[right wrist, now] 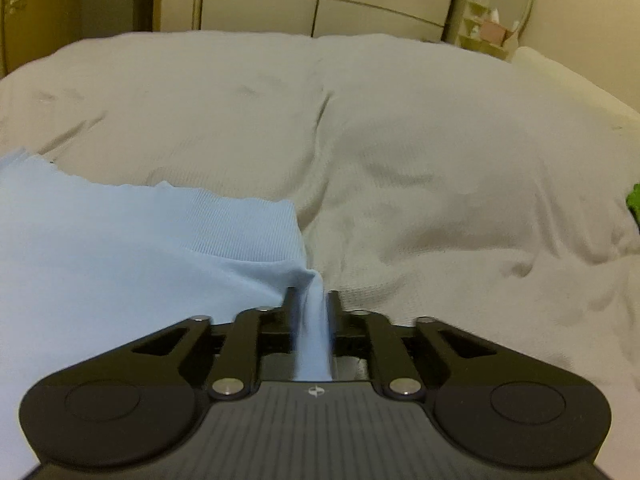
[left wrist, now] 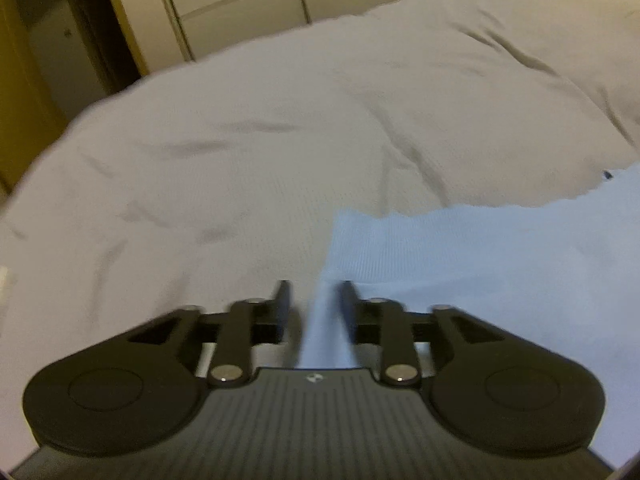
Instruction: Fold clothes
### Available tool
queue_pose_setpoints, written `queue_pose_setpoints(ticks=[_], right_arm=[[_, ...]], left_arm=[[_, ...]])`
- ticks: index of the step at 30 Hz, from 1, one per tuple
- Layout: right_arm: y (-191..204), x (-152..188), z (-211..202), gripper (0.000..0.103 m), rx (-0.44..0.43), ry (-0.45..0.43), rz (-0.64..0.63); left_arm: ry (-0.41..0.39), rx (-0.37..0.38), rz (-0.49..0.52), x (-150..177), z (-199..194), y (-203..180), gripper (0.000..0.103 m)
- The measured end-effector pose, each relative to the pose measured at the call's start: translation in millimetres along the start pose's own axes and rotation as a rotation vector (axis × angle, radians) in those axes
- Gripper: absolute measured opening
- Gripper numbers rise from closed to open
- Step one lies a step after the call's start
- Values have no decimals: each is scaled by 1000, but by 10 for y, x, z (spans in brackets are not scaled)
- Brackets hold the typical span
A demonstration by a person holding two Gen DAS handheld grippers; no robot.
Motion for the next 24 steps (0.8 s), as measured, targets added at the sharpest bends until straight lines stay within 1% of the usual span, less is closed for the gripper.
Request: queue_pose_setpoints(ticks=[1, 2, 3, 4, 5, 6, 7, 8, 9, 11, 12, 13, 15, 16, 17, 18, 19, 20, 21, 22, 23, 24], right_arm=[[-55, -44, -120, 50, 28, -28, 28], [-104, -83, -252, 52, 49, -57, 58], [-125, -98, -429, 50, 35, -91, 91], [-148, -113, -607, 51, 21, -126, 125], [-157, -112, -783, 51, 2, -156, 155], [-103, -41, -945, 51, -38, -166, 170], [-49, 31, -1108, 51, -79, -176, 185], [12, 113, -1252, 51, -114, -182, 193], [106, 243, -1310, 50, -124, -170, 173], [294, 505, -1425, 49, -144, -145, 131], [376, 636, -1463, 47, -147, -132, 111], [393, 761, -1404, 46, -117, -115, 94], [263, 948, -1233, 45, -47, -87, 109], [139, 1009, -1147, 46, -34, -61, 156], [-3, 1026, -1111, 46, -58, -43, 238], [-94, 1027, -1149, 46, -57, -35, 293], [-176, 1023, -1192, 48, -50, -30, 336], [-217, 999, -1261, 48, -15, -44, 331], [-248, 979, -1338, 48, -7, -57, 344], [-293, 976, -1421, 47, -18, -65, 385], [-335, 977, -1508, 48, -32, -74, 427], [-355, 996, -1607, 48, -66, -79, 478]], left_arm=[[-12, -19, -8, 10, -113, 51, 32], [-21, -32, -20, 42, -248, 90, 31], [-29, -38, -31, 92, -392, 104, 29], [-41, -27, -41, 155, -550, 87, 27], [-56, -6, -51, 223, -717, 54, 23], [-74, 19, -57, 305, -887, -5, 19], [-93, 48, -60, 398, -1062, -82, 17], [-108, 73, -57, 487, -1195, -166, 16], [-120, 95, -49, 574, -1299, -257, 16], [-107, 116, -28, 757, -1363, -420, 16], [-87, 110, -32, 841, -1332, -448, 16], [-61, 95, -45, 920, -1272, -442, 15], [-20, 70, -77, 1044, -1184, -407, 16], [-12, 62, -100, 1067, -1175, -360, 16], [-8, 50, -118, 1072, -1199, -317, 15], [-8, 35, -134, 1064, -1245, -275, 15], [-8, 20, -149, 1056, -1292, -232, 15], [-4, 4, -169, 1059, -1351, -187, 15], [4, -13, -193, 1071, -1419, -138, 14], [-1, -3, -233, 1094, -1502, -95, 14], [-13, 27, -275, 1122, -1602, -74, 15], [-22, 53, -304, 1146, -1707, -84, 15]])
Point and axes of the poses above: each gripper's, at about its wrist camera, not at the fingertips, and z roughly the way its jaws point, y to its left, x to its underside, the point moved 7 cm from there along z, roughly the way its jaws point, and after that the axes turned 13 degrees about z, right-handed, at the moved point
